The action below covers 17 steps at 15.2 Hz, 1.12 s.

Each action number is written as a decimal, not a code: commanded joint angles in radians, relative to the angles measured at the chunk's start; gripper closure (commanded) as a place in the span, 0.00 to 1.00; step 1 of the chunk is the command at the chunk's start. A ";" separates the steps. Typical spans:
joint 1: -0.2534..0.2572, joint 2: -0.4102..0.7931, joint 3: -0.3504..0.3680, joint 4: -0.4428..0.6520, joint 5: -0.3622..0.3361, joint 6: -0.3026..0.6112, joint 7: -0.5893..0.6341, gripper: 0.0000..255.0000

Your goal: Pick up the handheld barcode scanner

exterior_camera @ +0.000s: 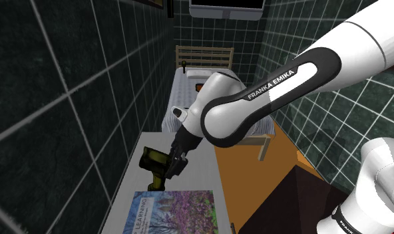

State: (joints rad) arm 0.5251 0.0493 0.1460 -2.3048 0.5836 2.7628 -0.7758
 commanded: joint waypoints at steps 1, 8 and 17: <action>0.000 0.002 0.000 -0.001 0.001 0.001 -0.001 1.00; 0.000 -0.010 -0.002 0.002 -0.014 -0.013 0.015 1.00; -0.008 -0.086 -0.012 0.038 -0.098 -0.120 0.103 1.00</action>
State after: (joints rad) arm 0.5178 -0.0300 0.1343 -2.2745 0.4957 2.6558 -0.6833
